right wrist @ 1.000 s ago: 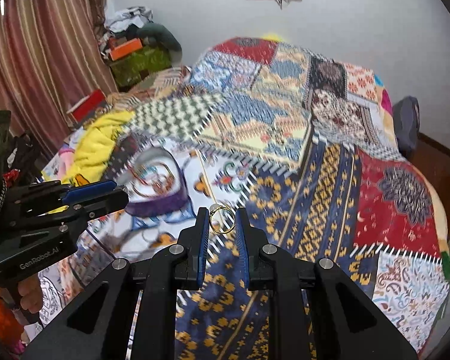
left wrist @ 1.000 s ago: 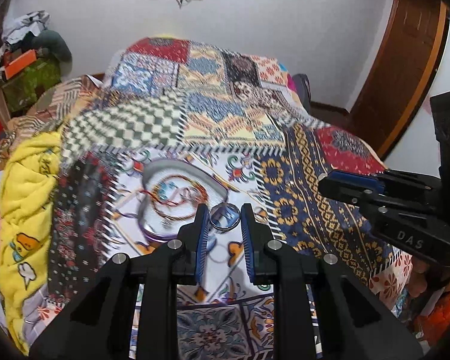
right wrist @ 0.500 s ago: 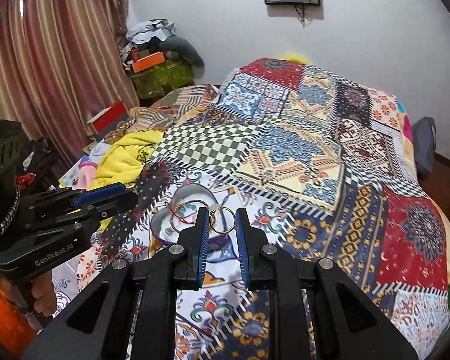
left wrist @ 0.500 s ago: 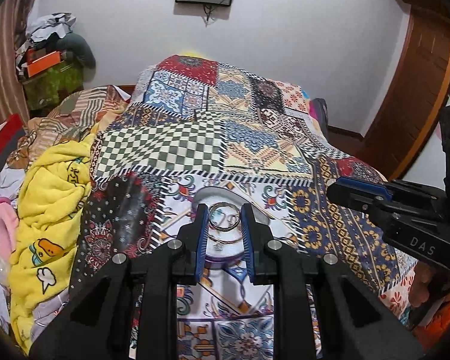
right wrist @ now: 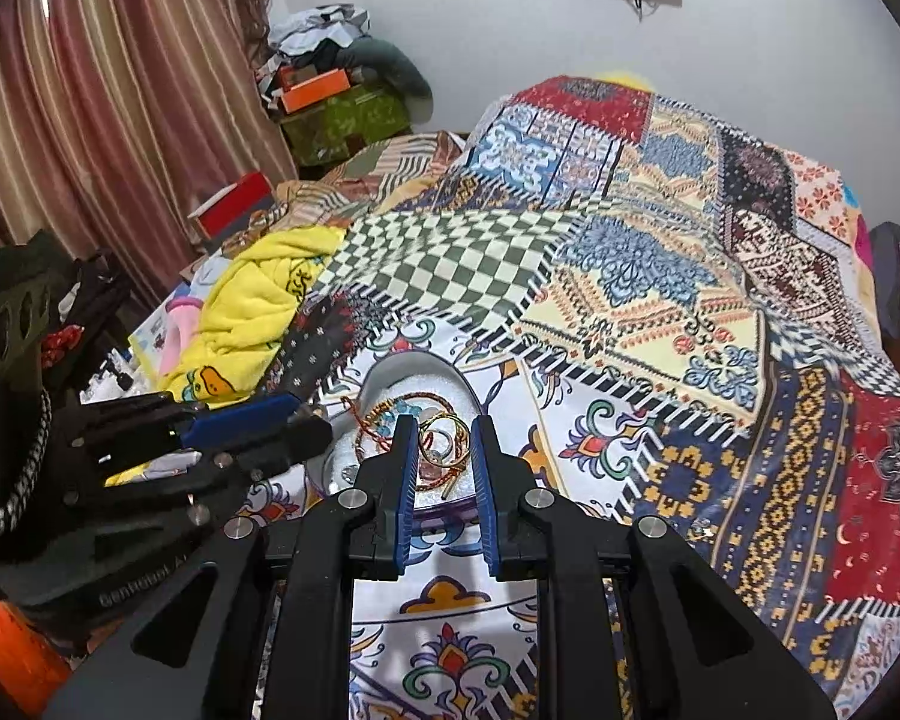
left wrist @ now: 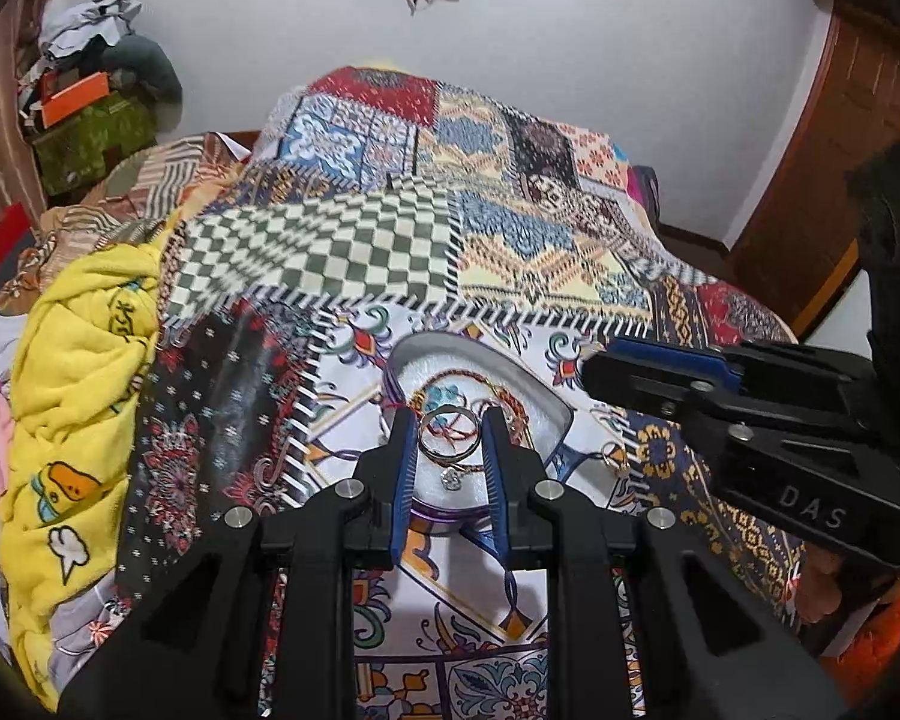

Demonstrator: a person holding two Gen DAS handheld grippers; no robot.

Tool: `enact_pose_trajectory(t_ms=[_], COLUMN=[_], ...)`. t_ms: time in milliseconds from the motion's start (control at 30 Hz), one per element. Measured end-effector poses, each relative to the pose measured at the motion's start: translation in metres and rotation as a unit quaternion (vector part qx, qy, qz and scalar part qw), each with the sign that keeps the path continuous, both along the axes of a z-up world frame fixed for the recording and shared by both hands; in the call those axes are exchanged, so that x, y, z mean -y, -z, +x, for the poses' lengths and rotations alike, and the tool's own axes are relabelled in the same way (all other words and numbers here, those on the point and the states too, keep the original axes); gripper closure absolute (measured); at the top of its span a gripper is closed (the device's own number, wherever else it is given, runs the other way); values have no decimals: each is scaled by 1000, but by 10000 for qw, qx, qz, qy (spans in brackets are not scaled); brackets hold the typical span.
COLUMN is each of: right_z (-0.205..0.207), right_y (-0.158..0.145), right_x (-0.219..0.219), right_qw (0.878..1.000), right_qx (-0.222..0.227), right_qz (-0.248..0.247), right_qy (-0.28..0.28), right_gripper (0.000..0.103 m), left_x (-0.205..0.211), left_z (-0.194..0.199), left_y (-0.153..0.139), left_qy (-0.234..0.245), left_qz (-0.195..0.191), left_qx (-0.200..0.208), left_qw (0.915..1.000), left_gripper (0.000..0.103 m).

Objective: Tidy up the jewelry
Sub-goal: 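Carry both rings into the heart tin and open both grippers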

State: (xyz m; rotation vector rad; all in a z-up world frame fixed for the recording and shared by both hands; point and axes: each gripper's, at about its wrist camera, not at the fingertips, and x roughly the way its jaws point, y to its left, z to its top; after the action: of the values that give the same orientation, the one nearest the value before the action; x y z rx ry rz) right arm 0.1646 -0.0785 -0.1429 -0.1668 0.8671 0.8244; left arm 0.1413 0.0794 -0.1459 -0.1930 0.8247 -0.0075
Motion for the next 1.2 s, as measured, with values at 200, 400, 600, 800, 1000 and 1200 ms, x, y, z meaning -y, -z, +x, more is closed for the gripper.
enact_pose_trajectory(t_ms=[200, 400, 600, 800, 1000, 1200], right_z=[9, 15, 19, 20, 18, 14], right_y=[15, 24, 29, 28, 16, -5], right_x=[-4, -6, -8, -7, -2, 16], right_qw=[9997, 9992, 9984, 9979, 9988, 9997], right_qx=[-197, -375, -532, -625, -472, -167], right_qz=[-121, -146, -128, -97, -75, -19], right_qy=[-33, -89, -124, -136, -75, 173], right_gripper=[87, 87, 87, 86, 73, 72], left_x=[6, 9, 6, 8, 5, 4], left_z=[10, 16, 20, 17, 13, 4], left_y=[13, 20, 24, 21, 14, -3], left_qy=[142, 221, 238, 278, 204, 119], left_qz=[-16, -7, -89, 1, -19, -28], left_qx=[-119, -171, -224, -201, -177, -29], left_qw=[9998, 9996, 9994, 9994, 9996, 9999], left_gripper=[83, 83, 83, 83, 80, 71])
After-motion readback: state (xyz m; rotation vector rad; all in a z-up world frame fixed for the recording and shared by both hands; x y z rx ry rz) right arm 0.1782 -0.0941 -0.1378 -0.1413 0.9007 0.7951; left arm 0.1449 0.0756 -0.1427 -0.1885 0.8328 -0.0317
